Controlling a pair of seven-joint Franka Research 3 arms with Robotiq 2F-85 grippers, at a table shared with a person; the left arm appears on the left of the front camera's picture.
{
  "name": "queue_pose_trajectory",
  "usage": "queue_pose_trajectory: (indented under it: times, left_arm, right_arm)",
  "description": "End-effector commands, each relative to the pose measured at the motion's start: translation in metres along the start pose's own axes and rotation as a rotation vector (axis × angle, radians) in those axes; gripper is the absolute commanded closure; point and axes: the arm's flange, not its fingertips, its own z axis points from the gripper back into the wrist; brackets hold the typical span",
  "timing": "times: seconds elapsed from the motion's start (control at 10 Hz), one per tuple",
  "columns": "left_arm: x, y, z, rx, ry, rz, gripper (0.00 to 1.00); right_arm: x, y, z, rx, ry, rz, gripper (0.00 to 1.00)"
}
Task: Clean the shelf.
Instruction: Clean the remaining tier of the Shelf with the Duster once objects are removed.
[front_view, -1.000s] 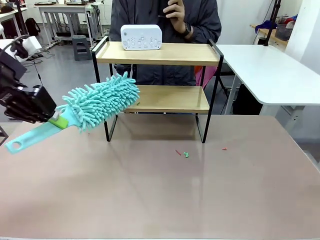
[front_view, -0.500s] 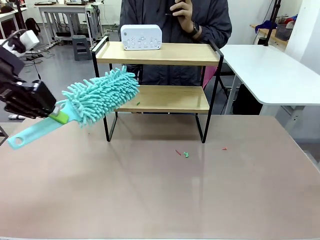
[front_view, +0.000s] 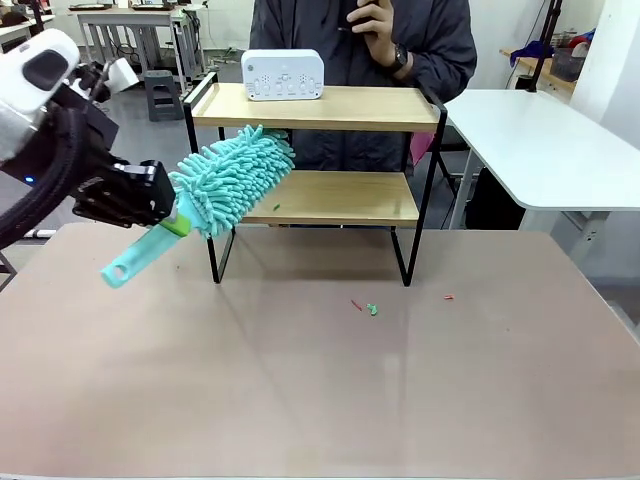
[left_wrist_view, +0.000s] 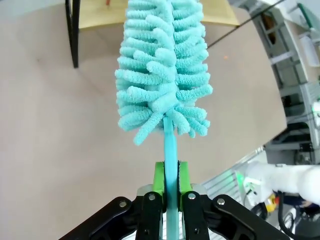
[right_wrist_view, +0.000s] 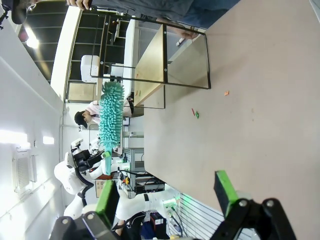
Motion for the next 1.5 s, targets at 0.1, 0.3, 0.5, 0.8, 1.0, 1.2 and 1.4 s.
queue_pose_trajectory:
  times: [0.1, 0.3, 0.5, 0.8, 1.0, 1.2, 1.4]
  left_arm:
    - [0.013, -0.009, -0.02, 0.112, -0.02, 0.041, 0.88]
    - [0.025, -0.01, -0.033, 0.158, -0.054, 0.074, 0.88]
    - [0.038, -0.01, -0.048, 0.216, -0.088, 0.138, 0.88]
    - [0.046, -0.011, -0.071, 0.287, -0.109, 0.155, 0.88]
    - [0.049, -0.012, -0.087, 0.345, -0.135, 0.153, 0.88]
    - [0.05, -0.013, -0.098, 0.385, -0.136, 0.144, 0.88]
    - [0.05, -0.009, -0.109, 0.377, -0.056, 0.145, 0.88]
  right_arm:
    - [0.0, 0.0, -0.001, 0.015, -0.009, 0.029, 0.0]
    - [0.0, 0.0, -0.001, 0.015, -0.009, 0.029, 0.0]
    - [0.0, 0.0, -0.001, 0.015, -0.009, 0.029, 0.0]
    - [0.0, 0.0, -0.001, 0.015, -0.009, 0.029, 0.0]
    - [0.0, 0.0, -0.001, 0.015, -0.009, 0.029, 0.0]
    - [0.0, 0.0, -0.001, 0.015, -0.009, 0.029, 0.0]
    - [0.0, 0.0, -0.001, 0.015, -0.009, 0.029, 0.0]
